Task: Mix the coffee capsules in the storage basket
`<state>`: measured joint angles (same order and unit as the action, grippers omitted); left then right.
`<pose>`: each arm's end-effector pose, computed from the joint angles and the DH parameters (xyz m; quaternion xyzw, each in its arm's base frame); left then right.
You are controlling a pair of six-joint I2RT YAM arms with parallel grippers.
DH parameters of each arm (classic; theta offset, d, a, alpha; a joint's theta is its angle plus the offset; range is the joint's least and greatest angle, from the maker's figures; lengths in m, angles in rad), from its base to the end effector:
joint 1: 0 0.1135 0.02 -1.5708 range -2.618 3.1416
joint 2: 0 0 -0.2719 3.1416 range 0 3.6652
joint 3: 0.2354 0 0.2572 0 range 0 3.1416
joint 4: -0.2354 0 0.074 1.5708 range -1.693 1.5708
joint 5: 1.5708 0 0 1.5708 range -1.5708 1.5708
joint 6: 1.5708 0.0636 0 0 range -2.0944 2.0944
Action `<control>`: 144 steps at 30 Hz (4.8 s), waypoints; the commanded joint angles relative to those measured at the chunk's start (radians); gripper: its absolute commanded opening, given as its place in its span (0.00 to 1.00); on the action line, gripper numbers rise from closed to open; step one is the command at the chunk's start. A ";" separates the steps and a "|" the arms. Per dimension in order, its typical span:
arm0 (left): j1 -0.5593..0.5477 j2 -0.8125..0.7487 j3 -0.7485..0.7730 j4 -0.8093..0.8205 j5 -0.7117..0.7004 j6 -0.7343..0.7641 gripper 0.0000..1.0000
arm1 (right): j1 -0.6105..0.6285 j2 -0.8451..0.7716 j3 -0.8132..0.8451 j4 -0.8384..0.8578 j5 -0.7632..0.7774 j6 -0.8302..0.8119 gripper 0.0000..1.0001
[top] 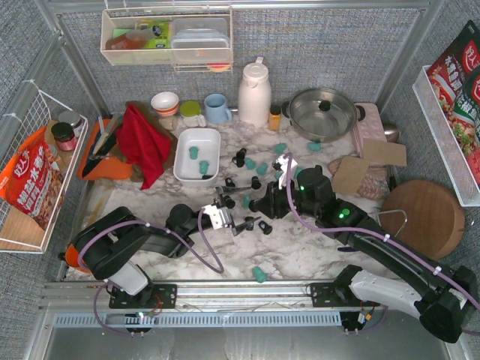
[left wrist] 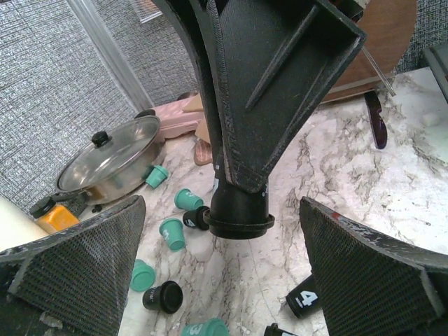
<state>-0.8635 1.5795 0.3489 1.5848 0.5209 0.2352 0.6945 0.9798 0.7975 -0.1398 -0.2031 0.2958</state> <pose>0.1602 -0.2361 0.2144 0.4686 0.3606 -0.3850 0.7087 0.1874 0.1728 0.3098 -0.2179 0.7794 0.3487 0.4726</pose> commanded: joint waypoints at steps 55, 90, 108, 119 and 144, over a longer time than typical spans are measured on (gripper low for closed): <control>0.347 0.047 0.285 -0.558 -0.656 -0.211 0.51 | -0.014 -0.094 -0.053 -0.157 0.240 -0.086 0.72; 0.425 -0.375 0.275 -1.143 -0.726 -0.468 0.99 | 0.473 0.404 0.087 -0.372 0.499 0.156 0.61; 0.424 -0.390 0.240 -1.179 -0.718 -0.517 0.99 | 0.592 0.527 0.113 -0.444 0.435 0.255 0.54; 0.425 -0.397 0.229 -1.175 -0.708 -0.529 0.99 | 0.604 0.574 0.120 -0.443 0.393 0.256 0.51; 0.425 -0.373 0.238 -1.165 -0.669 -0.548 0.99 | 0.595 0.539 0.112 -0.434 0.415 0.249 0.32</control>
<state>-0.4400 1.2041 0.5812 0.3950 -0.1577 -0.3088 1.2987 1.5581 0.9092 -0.5716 0.1959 0.5453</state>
